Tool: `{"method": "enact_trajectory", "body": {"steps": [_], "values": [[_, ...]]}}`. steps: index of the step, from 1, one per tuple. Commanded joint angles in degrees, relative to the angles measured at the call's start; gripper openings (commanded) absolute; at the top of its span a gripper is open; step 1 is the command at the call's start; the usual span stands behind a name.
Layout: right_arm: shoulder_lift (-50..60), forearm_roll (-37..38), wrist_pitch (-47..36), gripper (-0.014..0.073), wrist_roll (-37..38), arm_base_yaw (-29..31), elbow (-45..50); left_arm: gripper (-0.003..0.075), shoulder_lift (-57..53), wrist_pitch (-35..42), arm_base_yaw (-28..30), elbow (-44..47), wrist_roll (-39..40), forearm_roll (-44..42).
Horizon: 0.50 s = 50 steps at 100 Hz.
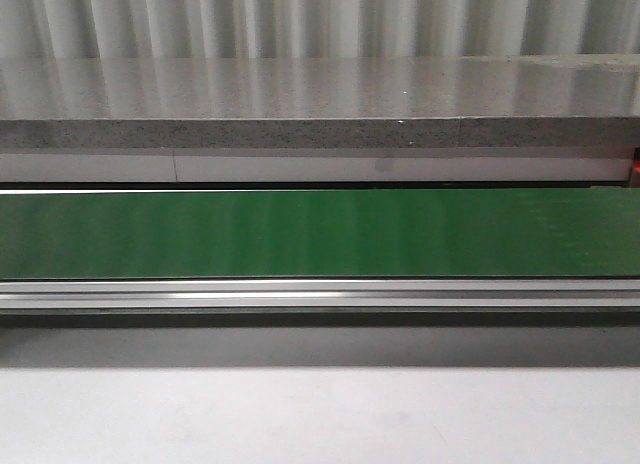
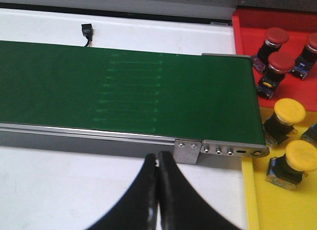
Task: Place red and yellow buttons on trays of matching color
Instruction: 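Grasp a red button with the left gripper and set it on the belt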
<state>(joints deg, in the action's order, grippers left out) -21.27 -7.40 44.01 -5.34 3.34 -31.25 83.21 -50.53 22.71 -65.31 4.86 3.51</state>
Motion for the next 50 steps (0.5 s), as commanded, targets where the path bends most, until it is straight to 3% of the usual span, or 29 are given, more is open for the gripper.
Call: {"method": "enact_trajectory", "body": {"steps": [1,23,50], "values": [[-0.3,0.1,-3.8,-0.0066,-0.5,-0.1,-1.4,0.0175,-1.2,0.8,-3.5,-3.3,0.1,1.0],[-0.3,0.1,-3.8,-0.0066,-0.5,-0.1,-1.4,0.0175,1.7,0.7,-10.2,-4.0,0.1,1.0],[-0.3,0.1,-3.8,-0.0066,-0.5,-0.1,-1.4,0.0182,4.8,0.4,-12.8,-4.6,0.1,1.6]]}}
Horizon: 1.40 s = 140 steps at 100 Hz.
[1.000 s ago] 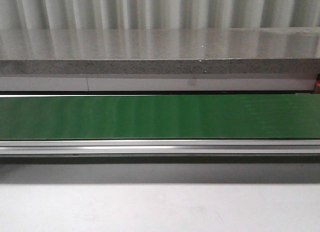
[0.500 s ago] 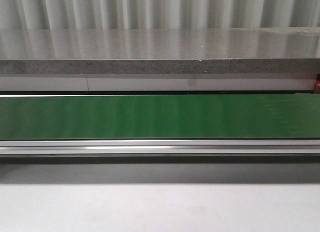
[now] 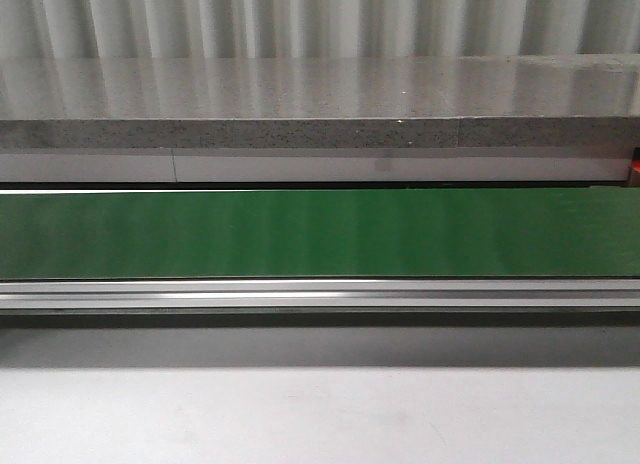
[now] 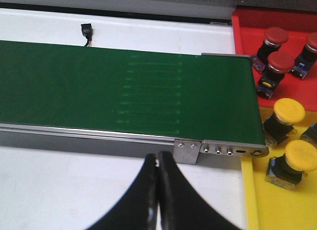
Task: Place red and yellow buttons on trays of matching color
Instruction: 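Grasp a red button with the left gripper and set it on the belt, then grasp a yellow button with the left gripper and set it on the belt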
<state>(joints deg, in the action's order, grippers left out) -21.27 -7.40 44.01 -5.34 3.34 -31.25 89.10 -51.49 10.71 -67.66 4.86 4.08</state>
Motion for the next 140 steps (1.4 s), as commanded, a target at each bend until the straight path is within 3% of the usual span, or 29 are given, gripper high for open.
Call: {"method": "enact_trajectory", "body": {"steps": [1,11,24,31,64,109,140], "values": [[-0.3,0.1,-3.8,-0.0066,-0.5,-0.1,-1.4,0.0183,-0.9,1.3,-0.8,-2.4,0.1,1.1],[-0.3,0.1,-3.8,-0.0066,-0.5,-0.1,-1.4,0.0248,-0.8,1.2,-0.8,-2.4,-0.1,1.9],[-0.3,0.1,-3.8,-0.0066,-0.5,-0.1,-1.4,0.0503,-0.8,1.2,-0.8,-2.4,-1.2,3.7],[-0.3,0.1,-3.8,-0.0066,-0.5,-0.1,-1.4,0.0560,-0.8,1.3,-0.8,-2.5,-1.2,3.8],[-0.3,0.1,-3.8,-0.0066,-0.5,-0.1,-1.4,0.0556,-0.9,2.4,-0.5,-12.5,-0.7,3.6],[-0.3,0.1,-3.8,-0.0066,-0.5,-0.1,-1.4,0.0554,6.5,-3.1,11.9,-17.3,0.7,2.2],[-0.3,0.1,-3.8,-0.0066,-0.5,-0.1,-1.4,0.0554,16.9,-0.3,13.9,-20.3,0.3,2.2]]}}
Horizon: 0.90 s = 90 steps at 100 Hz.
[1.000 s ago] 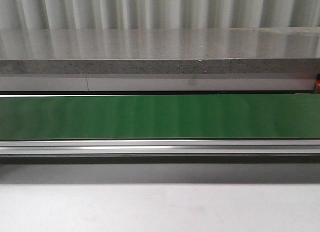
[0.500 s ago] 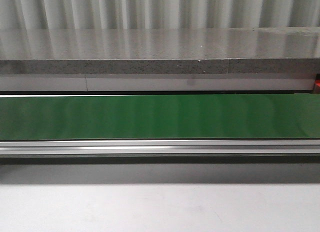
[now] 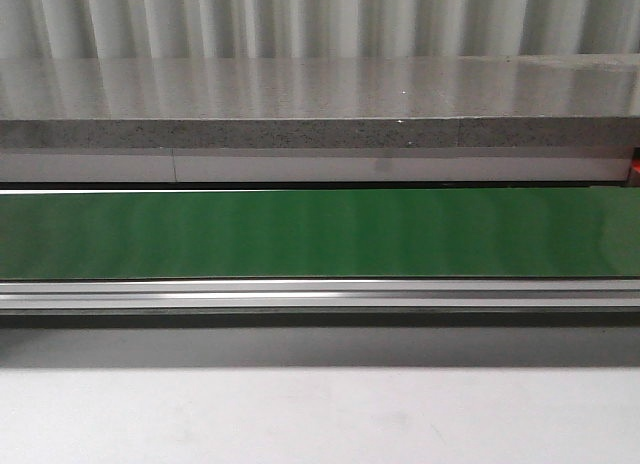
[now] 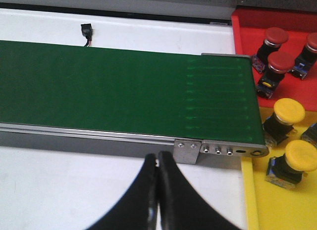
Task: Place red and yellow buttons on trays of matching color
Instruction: 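Grasp a yellow button with the left gripper and set it on the belt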
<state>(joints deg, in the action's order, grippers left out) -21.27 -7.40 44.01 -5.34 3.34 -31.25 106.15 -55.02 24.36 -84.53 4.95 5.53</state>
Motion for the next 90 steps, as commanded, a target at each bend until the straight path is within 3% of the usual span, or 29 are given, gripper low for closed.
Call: {"method": "enact_trajectory", "body": {"steps": [1,33,60,69,90], "values": [[-0.3,0.1,-3.8,-0.0066,-0.5,-0.1,-1.4,0.0554,0.4,3.3,0.3,-3.8,0.2,0.7],[-0.3,0.1,-3.8,-0.0066,-0.5,-0.1,-1.4,0.0554,9.8,4.4,0.3,-14.6,0.2,0.7],[-0.3,0.1,-3.8,-0.0066,-0.5,-0.1,-1.4,0.0548,12.8,3.2,0.2,-18.2,0.2,0.9],[-0.3,0.1,-3.8,-0.0066,-0.5,-0.1,-1.4,0.0484,12.8,3.2,0.2,-18.2,0.2,0.9],[-0.3,0.1,-3.8,-0.0066,-0.5,-0.1,-1.4,0.0214,12.8,2.9,0.2,-18.2,0.2,0.9]]}}
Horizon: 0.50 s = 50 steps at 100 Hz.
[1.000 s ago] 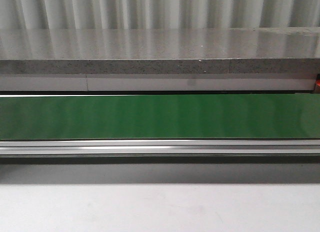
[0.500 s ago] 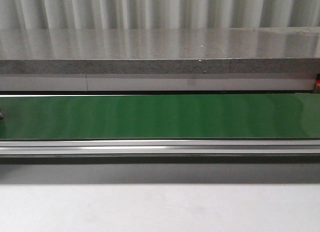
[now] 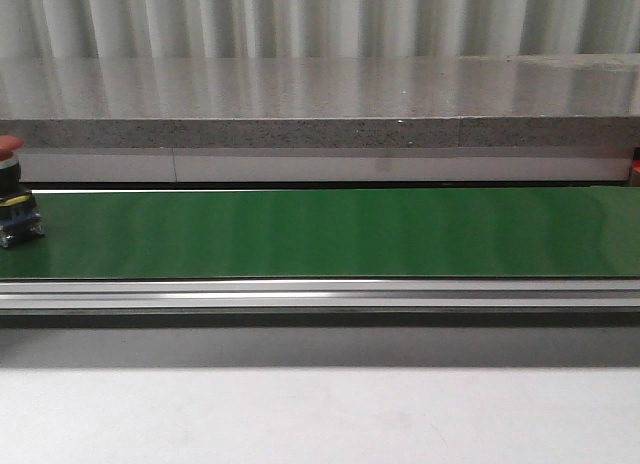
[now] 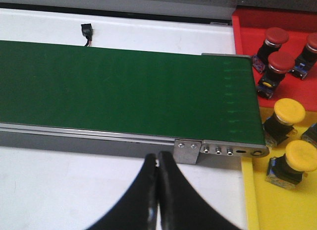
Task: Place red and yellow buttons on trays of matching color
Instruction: 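Grasp a yellow button with the left gripper and set it on the belt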
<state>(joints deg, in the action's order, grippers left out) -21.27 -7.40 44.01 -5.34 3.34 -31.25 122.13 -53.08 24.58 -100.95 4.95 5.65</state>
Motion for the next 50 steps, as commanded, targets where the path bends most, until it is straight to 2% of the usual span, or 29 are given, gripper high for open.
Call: {"method": "enact_trajectory", "body": {"steps": [1,6,15,50], "values": [[-0.3,0.1,-3.8,-0.0066,-0.5,-0.1,-1.4,0.0200,-3.2,0.9,-0.1,-1.8,0.2,0.8],[-0.3,0.1,-3.8,-0.0066,-0.5,-0.1,-1.4,0.0153,-3.2,0.9,-0.1,-1.8,0.2,0.8],[-0.3,0.1,-3.8,-0.0066,-0.5,-0.1,-1.4,0.0121,-3.2,0.9,-0.1,-1.8,0.2,0.8],[-0.3,0.1,-3.8,-0.0066,-0.5,-0.1,-1.4,0.0121,-7.7,-0.7,-0.6,-1.8,-0.1,0.6]]}}
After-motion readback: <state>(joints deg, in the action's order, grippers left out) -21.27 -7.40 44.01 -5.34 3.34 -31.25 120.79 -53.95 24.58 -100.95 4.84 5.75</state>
